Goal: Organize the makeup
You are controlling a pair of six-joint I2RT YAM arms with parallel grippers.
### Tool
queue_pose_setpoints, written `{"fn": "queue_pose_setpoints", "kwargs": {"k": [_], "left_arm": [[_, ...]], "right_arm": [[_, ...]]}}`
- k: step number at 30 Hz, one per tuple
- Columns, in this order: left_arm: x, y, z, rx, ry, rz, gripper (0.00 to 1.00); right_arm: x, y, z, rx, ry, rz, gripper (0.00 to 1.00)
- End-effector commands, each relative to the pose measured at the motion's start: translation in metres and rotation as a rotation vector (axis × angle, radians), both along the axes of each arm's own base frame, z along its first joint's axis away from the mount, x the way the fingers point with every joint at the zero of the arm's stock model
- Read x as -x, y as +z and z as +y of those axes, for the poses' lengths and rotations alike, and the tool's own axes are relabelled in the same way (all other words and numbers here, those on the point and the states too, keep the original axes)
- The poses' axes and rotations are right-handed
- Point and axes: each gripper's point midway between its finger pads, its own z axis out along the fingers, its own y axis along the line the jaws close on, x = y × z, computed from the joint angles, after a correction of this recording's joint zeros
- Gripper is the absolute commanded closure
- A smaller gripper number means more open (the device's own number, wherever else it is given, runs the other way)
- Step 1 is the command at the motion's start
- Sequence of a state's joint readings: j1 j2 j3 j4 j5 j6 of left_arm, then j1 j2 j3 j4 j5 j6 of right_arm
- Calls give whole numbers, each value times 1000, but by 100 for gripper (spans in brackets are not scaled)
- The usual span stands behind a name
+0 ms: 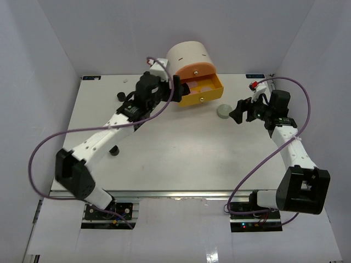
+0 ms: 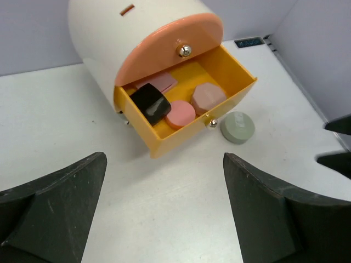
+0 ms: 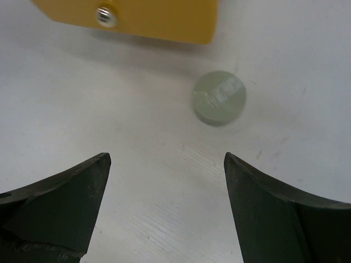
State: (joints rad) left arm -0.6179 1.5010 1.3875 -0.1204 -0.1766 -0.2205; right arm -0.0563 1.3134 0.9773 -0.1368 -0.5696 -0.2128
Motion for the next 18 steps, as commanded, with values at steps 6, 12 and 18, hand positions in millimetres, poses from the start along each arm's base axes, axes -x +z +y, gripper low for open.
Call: {"fn": "queue_pose_setpoints", "kwargs": {"k": [6,12,18], "left_arm": [[108,-33,134,-13,115,1,2],[129,-50,158,-21,180,-38,2],[140,-48,163,15,187,-67,2]], "right_arm": [[-59,-70,9,223,-257,253,10],[-93,-89,21,179,-294,318,10],[-117,-105,17,216,-345,326,10]]}}
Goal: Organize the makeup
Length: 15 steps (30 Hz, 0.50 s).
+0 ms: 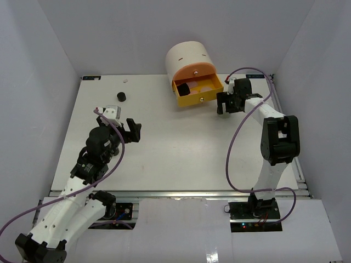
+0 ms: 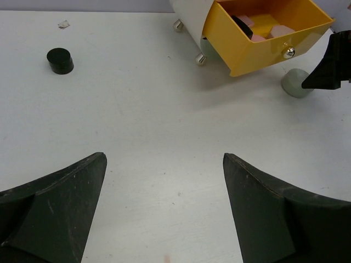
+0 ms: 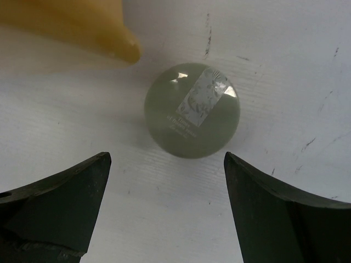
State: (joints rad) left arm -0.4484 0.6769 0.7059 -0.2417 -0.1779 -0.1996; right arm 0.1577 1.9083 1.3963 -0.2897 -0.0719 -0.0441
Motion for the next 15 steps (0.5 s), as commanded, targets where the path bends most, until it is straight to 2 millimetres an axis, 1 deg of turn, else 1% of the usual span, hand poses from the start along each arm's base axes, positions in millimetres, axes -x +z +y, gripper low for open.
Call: {"fn": "queue_pose_setpoints", "kwargs": {"k": [1,3,7,15], "left_arm": [[5,11,6,21,19,-46,2],[5,11,5,21,15,-47,2],[5,10,3,23,3,-43,2],[5,9,1,24,-4,-40,2]], "right_arm": [[-26,10,-6,30,-72,-47,10],[-29,4,-8,47,-90,-40,10],[-32,-8,-7,36,-114,-16,10],[-30,-27,-5,34,-137,25,10]]}}
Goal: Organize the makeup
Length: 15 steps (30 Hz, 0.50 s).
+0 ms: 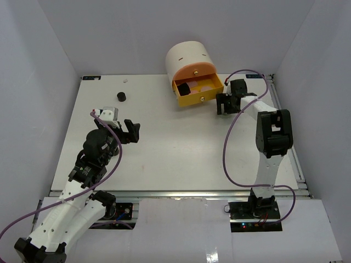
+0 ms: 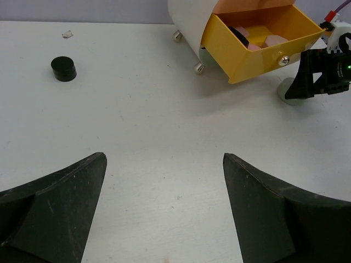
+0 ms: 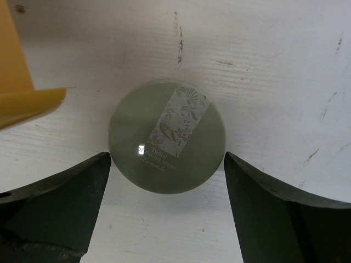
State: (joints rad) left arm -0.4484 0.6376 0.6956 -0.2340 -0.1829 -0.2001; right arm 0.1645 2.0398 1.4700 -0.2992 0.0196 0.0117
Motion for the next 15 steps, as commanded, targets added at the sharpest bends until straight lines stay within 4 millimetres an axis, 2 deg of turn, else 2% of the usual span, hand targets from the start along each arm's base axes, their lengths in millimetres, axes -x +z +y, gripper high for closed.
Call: {"fn": "queue_pose_setpoints", "kwargs": {"k": [1,6,9,15], "left_arm": [[0,1,-2,8,-8,-7,2],[-1,0,-2,7,-5,-5,2],[-1,-2,-2,5,-5,0,2],[-2,-4,-2,2,-4,6,2]], "right_arm": [[-14,8,3,-11,-46,-39,9],[-12,0,2,-16,-66,-31,0],[-11,-3,2,-15,-60,-32,8],[-15,-5,4,-8,-16,-50,7]]}}
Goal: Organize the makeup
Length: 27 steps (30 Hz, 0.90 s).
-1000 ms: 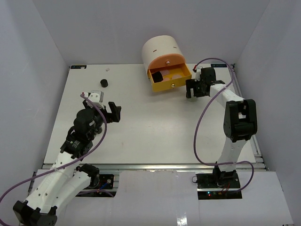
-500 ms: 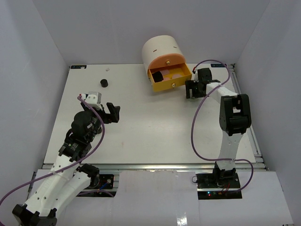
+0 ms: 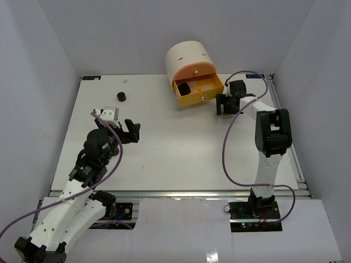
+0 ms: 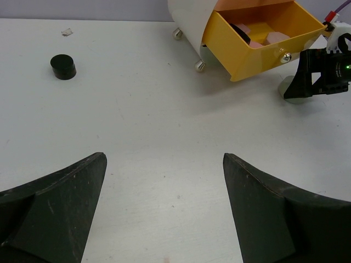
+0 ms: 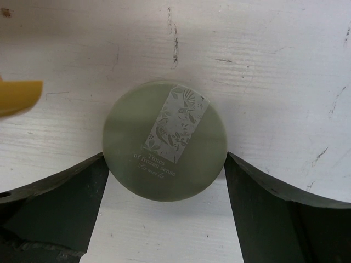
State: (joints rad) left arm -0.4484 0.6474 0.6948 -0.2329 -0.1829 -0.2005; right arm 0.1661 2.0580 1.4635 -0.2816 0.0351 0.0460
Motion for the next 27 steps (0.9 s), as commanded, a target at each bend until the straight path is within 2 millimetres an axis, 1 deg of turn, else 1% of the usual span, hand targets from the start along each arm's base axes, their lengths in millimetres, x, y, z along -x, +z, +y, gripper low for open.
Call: {"fn": "queue_pose_setpoints", "kwargs": {"k": [1,2,5,6,10,13,15,16,17,19,20,22,23,27], "left_arm": [[-1,-1,-1,7,-4,-3,2],[-1,-1,-1,7,-4,-2,2],[-1,-2,-1,6,-2,-1,2],[-1,-2,-1,6,-2,0,2],[-1,-2,-1,5,-1,-1,2],[-1,-2,-1,6,-2,-2,2],[-1,-2,-1,5,-4,0,2],[0,-2,-1,5,-2,-1,2],[0,-2,-1,7,-5,-1,2],[0,-1,-2,10,-7,-4,2],[0,0,-2,12,-9,-5,2],[1,1,-2,15,-13,-9,2],[1,1,-2,15,-14,-9,2],[1,1,-3,15,-15,-8,2]], "right_arm": [[-15,4,5,0,25,-61,8],[-15,4,6,0,30,-62,9],[-13,3,7,-1,45,-61,18],[-12,4,6,1,47,-61,19],[-5,7,4,5,57,-65,32],[4,18,2,20,88,-89,46],[16,19,-2,38,108,-82,64],[22,23,-4,44,114,-84,68],[27,27,-1,39,152,-91,72],[38,49,-2,53,203,-140,78],[44,50,-1,55,225,-140,82],[52,71,1,67,289,-194,90],[53,80,2,66,307,-217,92],[63,137,20,22,439,-345,92]]}}
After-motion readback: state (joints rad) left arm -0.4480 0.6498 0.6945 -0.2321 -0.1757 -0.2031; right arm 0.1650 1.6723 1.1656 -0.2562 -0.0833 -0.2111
